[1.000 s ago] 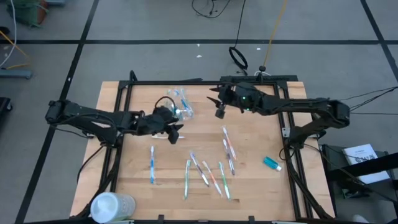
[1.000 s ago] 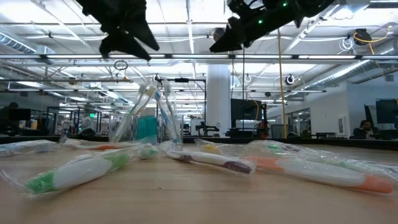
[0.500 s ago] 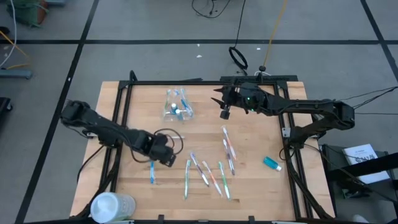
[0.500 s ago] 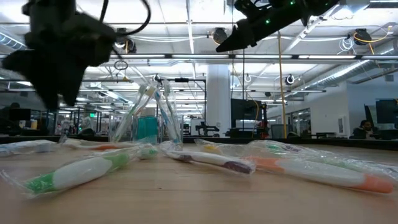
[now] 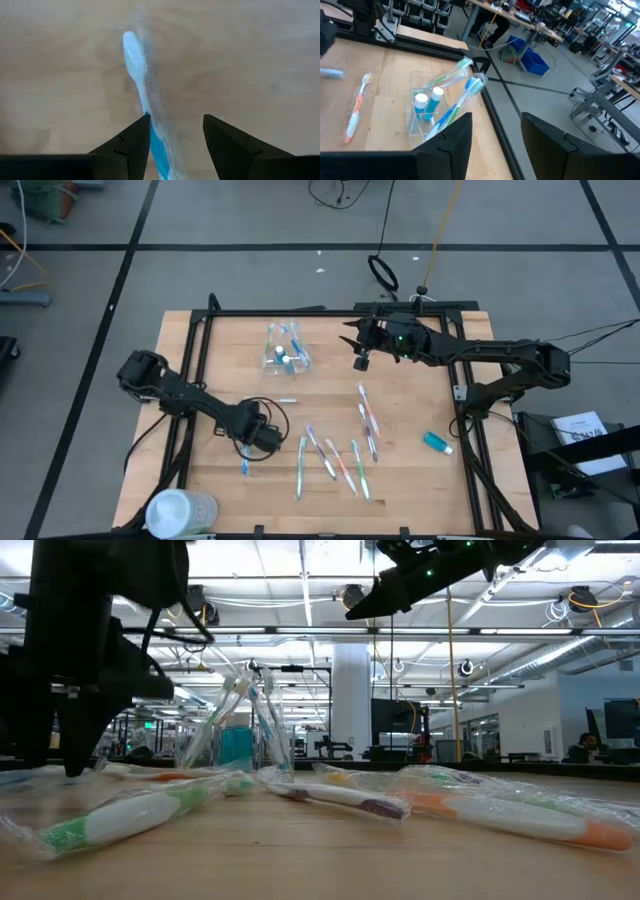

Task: Pick & Place toothbrushing station
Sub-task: Put the blue toothbrush into the transparent organizer

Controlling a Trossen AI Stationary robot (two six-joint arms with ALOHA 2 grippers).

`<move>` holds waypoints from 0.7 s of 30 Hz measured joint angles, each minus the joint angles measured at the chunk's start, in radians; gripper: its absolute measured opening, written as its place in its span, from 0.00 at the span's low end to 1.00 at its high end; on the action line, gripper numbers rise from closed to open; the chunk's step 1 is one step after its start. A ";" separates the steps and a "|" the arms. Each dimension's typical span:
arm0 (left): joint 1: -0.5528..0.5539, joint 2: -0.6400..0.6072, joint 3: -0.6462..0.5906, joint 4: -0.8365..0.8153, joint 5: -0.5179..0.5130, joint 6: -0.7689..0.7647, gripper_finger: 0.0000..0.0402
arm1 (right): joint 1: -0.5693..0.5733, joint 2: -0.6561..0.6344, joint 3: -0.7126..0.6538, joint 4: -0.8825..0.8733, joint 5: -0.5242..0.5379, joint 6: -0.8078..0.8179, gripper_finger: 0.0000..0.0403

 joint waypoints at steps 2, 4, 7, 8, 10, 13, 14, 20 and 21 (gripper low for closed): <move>0.013 0.020 0.000 -0.029 -0.004 0.000 0.47 | 0.000 0.000 0.000 0.006 0.000 -0.017 0.40; 0.030 0.034 0.000 -0.062 0.009 0.002 0.47 | 0.000 0.000 0.000 0.005 0.000 -0.028 0.40; 0.052 0.034 -0.001 -0.084 0.045 0.035 0.47 | 0.000 0.000 0.000 0.005 0.000 -0.044 0.40; 0.056 0.032 -0.001 -0.083 0.046 0.046 0.47 | 0.000 0.000 0.000 0.005 0.000 -0.046 0.40; 0.064 0.032 -0.001 -0.093 0.040 0.056 0.47 | 0.000 0.000 0.000 0.005 0.000 -0.047 0.40; 0.080 0.032 -0.001 -0.128 0.016 0.076 0.47 | 0.000 0.000 0.000 0.005 0.000 -0.047 0.40; 0.084 0.034 -0.001 -0.135 0.009 0.076 0.47 | 0.000 0.000 0.000 0.005 0.000 -0.047 0.40; 0.101 0.035 -0.001 -0.132 -0.004 0.076 0.47 | 0.000 0.000 0.000 0.004 0.000 -0.047 0.40; 0.101 0.035 -0.001 -0.131 -0.004 0.074 0.47 | 0.000 0.000 0.000 0.004 0.000 -0.047 0.40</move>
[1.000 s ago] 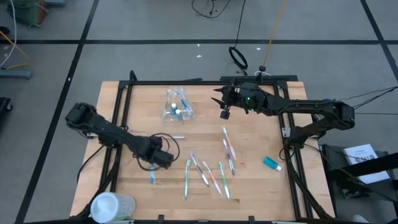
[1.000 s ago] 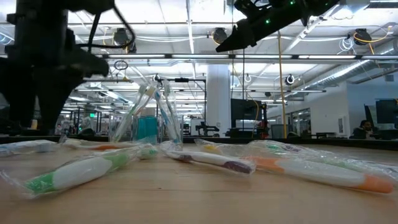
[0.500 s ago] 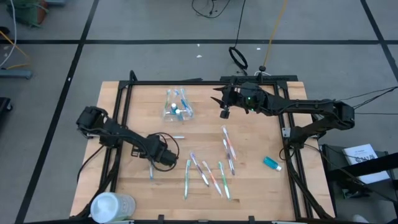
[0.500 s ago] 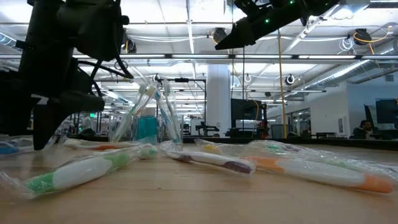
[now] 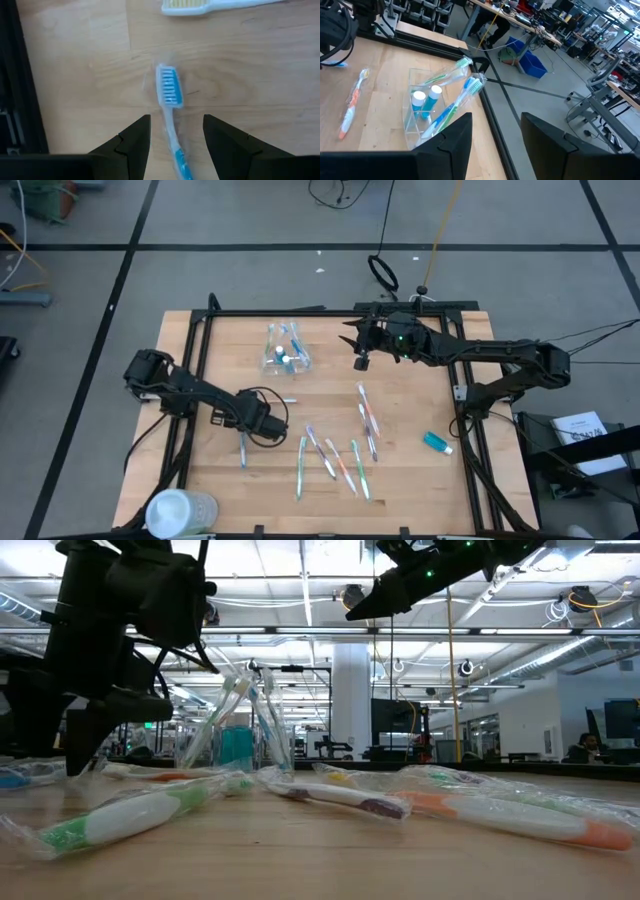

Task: Pick & Place toothbrushing station
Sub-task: Put the blue toothbrush into the transparent organizer

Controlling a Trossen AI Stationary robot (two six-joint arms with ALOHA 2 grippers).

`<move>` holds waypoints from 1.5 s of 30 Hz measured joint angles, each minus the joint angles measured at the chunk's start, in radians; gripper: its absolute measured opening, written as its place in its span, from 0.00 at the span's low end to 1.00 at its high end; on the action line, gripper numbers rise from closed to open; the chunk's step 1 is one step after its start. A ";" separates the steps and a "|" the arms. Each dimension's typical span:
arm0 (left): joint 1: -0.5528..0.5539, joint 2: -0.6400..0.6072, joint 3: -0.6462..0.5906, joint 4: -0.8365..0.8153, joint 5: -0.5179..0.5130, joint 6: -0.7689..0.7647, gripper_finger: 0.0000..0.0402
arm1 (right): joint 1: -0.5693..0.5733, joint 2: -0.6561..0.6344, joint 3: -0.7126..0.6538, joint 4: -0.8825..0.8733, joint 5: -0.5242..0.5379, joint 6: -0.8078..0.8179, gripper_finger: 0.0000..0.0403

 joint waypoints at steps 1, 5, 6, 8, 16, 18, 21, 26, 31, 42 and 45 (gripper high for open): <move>0.000 0.000 0.000 0.000 0.000 -0.008 0.47 | 0.000 0.000 0.000 0.000 0.000 0.000 0.40; -0.013 0.000 0.000 -0.001 0.000 -0.030 0.47 | 0.000 0.000 0.000 0.000 0.000 0.000 0.40; -0.016 0.000 -0.002 0.001 0.000 -0.036 0.47 | 0.000 0.000 0.000 0.000 0.000 0.000 0.40; -0.022 0.000 -0.012 0.006 0.000 -0.048 0.46 | 0.000 0.000 0.000 0.000 0.000 0.000 0.40; -0.035 -0.001 -0.062 0.048 0.030 -0.066 0.25 | 0.000 0.000 0.000 0.000 0.000 0.000 0.40; -0.035 -0.001 -0.062 0.058 0.025 -0.057 0.18 | 0.000 0.000 0.000 0.000 0.000 0.000 0.40; -0.026 0.001 -0.049 0.056 0.024 -0.036 0.07 | 0.000 0.000 0.000 0.000 0.000 0.000 0.40; -0.027 -0.023 0.006 0.030 -0.052 0.002 0.03 | 0.000 0.000 0.000 0.000 0.000 0.000 0.40; -0.026 -0.092 0.105 -0.029 -0.317 0.009 0.01 | 0.000 0.000 0.000 0.000 0.000 0.008 0.40; 0.008 -0.239 0.207 -0.025 -1.231 0.216 0.02 | 0.000 0.001 0.000 -0.045 0.000 0.132 0.40; 0.050 -0.240 0.207 -0.020 -1.352 0.280 0.01 | 0.000 0.001 0.000 -0.113 -0.002 0.150 0.40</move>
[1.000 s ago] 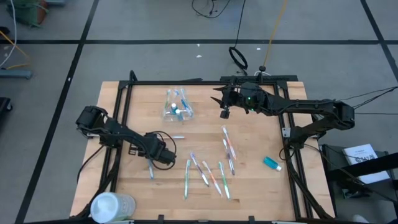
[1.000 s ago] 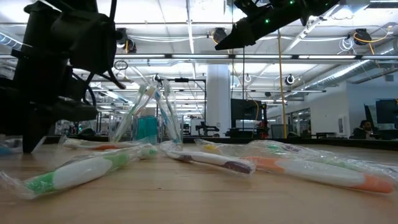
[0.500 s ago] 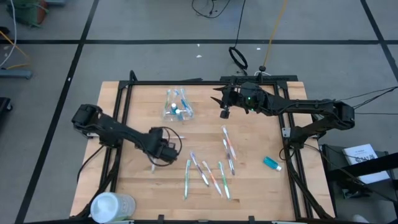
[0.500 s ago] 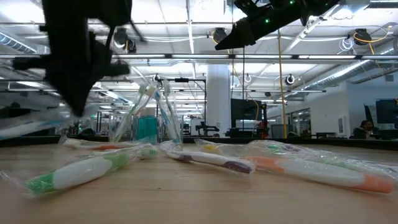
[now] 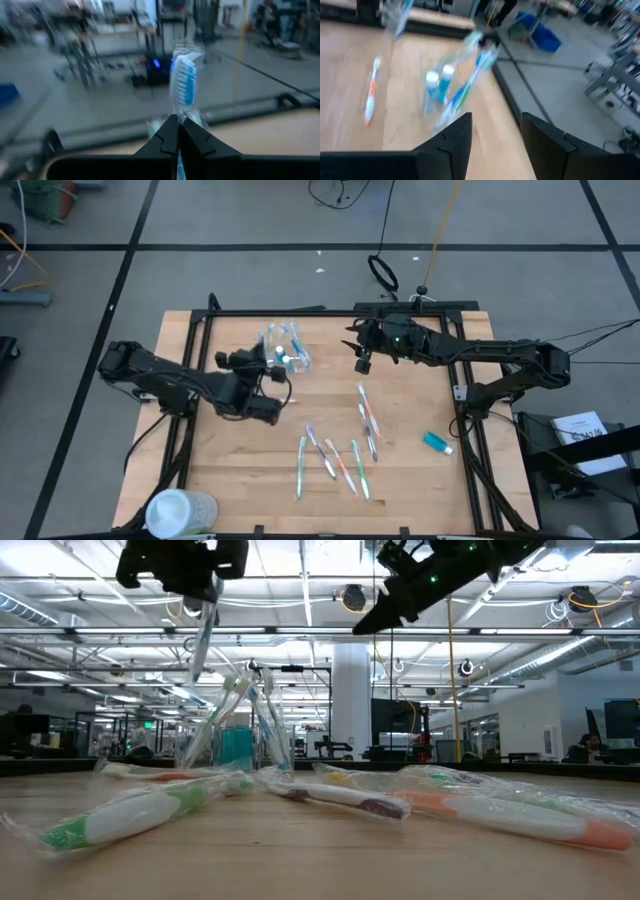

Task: Pick & Place toothbrushing station
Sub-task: Put the blue toothbrush into the transparent organizer

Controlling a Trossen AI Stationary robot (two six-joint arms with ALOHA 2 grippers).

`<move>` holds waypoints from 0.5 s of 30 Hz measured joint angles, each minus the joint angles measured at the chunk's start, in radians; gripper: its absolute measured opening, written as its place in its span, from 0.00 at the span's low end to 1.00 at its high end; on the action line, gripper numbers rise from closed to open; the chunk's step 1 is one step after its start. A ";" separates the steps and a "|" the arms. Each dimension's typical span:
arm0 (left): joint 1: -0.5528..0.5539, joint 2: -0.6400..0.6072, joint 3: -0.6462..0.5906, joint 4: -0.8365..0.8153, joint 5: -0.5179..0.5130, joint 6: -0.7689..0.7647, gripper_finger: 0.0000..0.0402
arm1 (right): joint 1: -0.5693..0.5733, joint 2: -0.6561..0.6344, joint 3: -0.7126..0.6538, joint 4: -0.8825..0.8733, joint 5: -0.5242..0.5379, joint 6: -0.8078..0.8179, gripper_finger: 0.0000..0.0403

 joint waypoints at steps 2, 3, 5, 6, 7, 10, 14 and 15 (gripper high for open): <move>0.038 0.000 0.000 0.007 -0.037 0.039 0.01 | 0.000 0.000 0.000 -0.050 0.000 0.001 0.40; 0.059 0.002 0.000 0.020 -0.041 0.053 0.01 | 0.000 0.000 0.000 -0.071 0.000 0.001 0.40; 0.104 0.005 0.000 0.032 -0.036 0.078 0.02 | 0.000 0.000 0.000 -0.103 0.000 0.002 0.40; 0.127 0.006 -0.004 0.033 -0.035 0.085 0.02 | 0.000 0.000 0.000 -0.112 0.000 0.009 0.40; 0.148 0.005 -0.009 0.042 -0.036 0.090 0.02 | 0.000 0.000 0.000 -0.118 0.000 0.025 0.40; 0.209 0.004 -0.043 0.108 -0.035 0.108 0.01 | 0.000 0.000 0.000 -0.144 0.000 0.082 0.40; 0.256 0.005 -0.132 0.282 0.016 0.186 0.02 | 0.000 0.000 0.000 -0.189 -0.001 0.148 0.40; 0.261 0.005 -0.163 0.344 0.044 0.213 0.02 | 0.000 0.000 0.000 -0.210 -0.001 0.159 0.40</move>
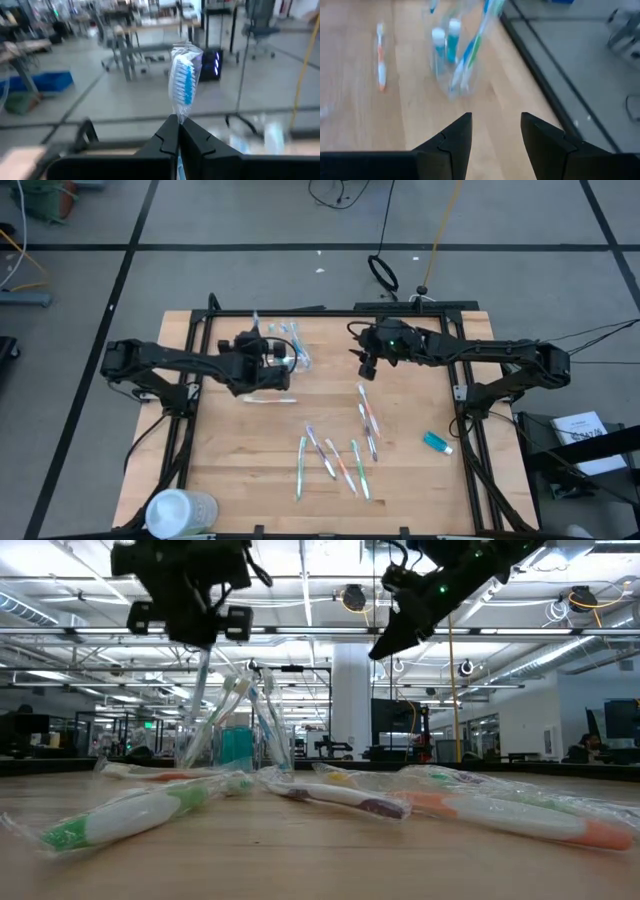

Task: Pick & Place toothbrushing station
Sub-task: Put the blue toothbrush into the transparent organizer

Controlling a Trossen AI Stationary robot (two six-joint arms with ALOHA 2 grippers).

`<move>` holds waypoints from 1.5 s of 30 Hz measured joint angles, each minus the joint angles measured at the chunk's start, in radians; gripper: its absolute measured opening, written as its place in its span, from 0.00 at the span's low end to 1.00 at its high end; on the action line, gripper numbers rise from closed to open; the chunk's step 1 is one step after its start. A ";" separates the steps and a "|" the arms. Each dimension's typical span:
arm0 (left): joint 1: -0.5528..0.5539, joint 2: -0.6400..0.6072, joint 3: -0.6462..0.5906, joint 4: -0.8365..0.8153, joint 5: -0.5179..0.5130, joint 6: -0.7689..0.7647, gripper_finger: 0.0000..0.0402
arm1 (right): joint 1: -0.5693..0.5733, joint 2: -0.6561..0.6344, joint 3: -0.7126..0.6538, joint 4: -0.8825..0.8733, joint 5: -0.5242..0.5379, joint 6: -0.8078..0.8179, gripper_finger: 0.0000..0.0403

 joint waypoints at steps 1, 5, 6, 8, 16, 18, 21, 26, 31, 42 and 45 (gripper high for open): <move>0.002 0.000 -0.032 0.062 0.028 0.024 0.01 | 0.000 0.000 0.000 -0.023 0.000 0.010 0.40; 0.001 0.000 -0.149 0.316 0.058 0.120 0.01 | 0.005 0.000 0.000 -0.114 0.000 0.056 0.40; 0.001 0.000 -0.175 0.367 0.058 0.150 0.02 | 0.008 0.000 0.000 -0.139 0.001 0.073 0.40; 0.001 0.000 -0.222 0.456 0.060 0.197 0.03 | 0.020 0.000 0.000 -0.180 0.002 0.105 0.40; 0.004 0.000 -0.274 0.526 0.234 0.278 0.03 | 0.110 0.000 -0.034 -0.198 0.000 0.152 0.40; 0.003 0.000 -0.275 0.538 0.274 0.325 0.05 | 0.131 0.000 -0.052 -0.186 -0.001 0.149 0.40; 0.004 0.000 -0.275 0.574 0.290 0.425 0.08 | 0.158 0.000 -0.070 -0.178 -0.001 0.148 0.40; 0.004 0.000 -0.275 0.628 0.289 0.513 0.13 | 0.189 0.000 -0.077 -0.171 0.000 0.147 0.40; 0.004 0.000 -0.275 0.632 0.289 0.542 0.21 | 0.204 0.000 -0.078 -0.121 -0.001 0.145 0.40; 0.004 -0.016 -0.242 0.629 0.312 0.671 0.36 | 0.203 0.000 -0.078 -0.159 -0.001 0.166 0.40; 0.004 -0.043 -0.214 0.623 0.312 0.686 0.37 | 0.203 -0.008 -0.077 -0.266 -0.001 0.274 0.40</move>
